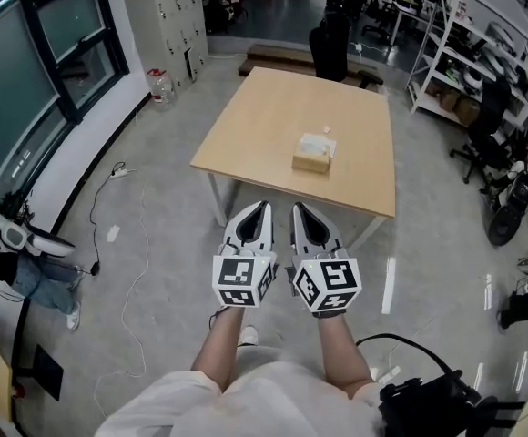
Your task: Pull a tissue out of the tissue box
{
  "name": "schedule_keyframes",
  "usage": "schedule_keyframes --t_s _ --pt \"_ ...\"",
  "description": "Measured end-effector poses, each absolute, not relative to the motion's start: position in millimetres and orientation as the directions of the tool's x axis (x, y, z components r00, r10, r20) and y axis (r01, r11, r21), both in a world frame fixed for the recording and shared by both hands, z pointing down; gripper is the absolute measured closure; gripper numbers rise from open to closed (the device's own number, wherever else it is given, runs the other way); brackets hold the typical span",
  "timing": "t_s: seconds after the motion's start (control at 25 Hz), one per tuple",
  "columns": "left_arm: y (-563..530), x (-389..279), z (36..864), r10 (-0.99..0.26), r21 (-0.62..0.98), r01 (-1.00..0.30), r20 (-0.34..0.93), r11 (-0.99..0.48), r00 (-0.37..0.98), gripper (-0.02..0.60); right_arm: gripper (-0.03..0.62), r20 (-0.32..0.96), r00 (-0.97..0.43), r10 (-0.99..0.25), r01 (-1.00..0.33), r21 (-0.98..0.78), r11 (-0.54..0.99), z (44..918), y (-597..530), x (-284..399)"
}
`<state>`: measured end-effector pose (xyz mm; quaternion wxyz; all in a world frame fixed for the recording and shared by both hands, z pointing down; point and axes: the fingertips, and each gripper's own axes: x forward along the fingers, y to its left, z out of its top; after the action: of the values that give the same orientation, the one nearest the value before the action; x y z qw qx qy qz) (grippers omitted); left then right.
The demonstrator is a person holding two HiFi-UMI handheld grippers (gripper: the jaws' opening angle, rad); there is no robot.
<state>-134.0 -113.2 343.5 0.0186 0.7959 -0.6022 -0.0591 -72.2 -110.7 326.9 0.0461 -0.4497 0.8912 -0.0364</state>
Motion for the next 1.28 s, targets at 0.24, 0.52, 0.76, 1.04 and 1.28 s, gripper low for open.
schedule_keyframes --t_s 0.24,0.52,0.76,1.04,1.28 --pt "-151.6 -166.0 347.7 -0.965 0.013 -0.966 -0.045 -0.26 0.259 0.591 0.592 -0.03 -0.511 -0.859 -0.859 -0.015 0.512 337.6 -147.7 -95.5" --pt "-180.6 -194.5 356.9 -0.944 0.102 -0.939 -0.074 -0.329 0.323 0.591 0.592 -0.028 -0.503 -0.864 -0.853 -0.149 0.501 335.9 -174.0 -109.7" --pt "-216.7 -193.8 359.0 -0.926 0.142 -0.917 -0.118 -0.374 0.359 0.591 0.592 0.003 -0.445 -0.896 -0.892 -0.092 0.443 343.9 -214.4 -95.8" --pt "-277.9 -148.7 351.6 -0.885 0.129 -0.877 -0.115 -0.463 0.45 0.591 0.592 -0.003 -0.427 -0.904 -0.901 -0.084 0.426 341.7 -281.0 -76.3" --pt "-335.8 -126.4 338.2 -0.888 0.1 -0.885 -0.125 -0.455 0.443 0.591 0.592 -0.025 -0.412 -0.911 -0.909 -0.062 0.412 334.3 -340.3 -51.2"
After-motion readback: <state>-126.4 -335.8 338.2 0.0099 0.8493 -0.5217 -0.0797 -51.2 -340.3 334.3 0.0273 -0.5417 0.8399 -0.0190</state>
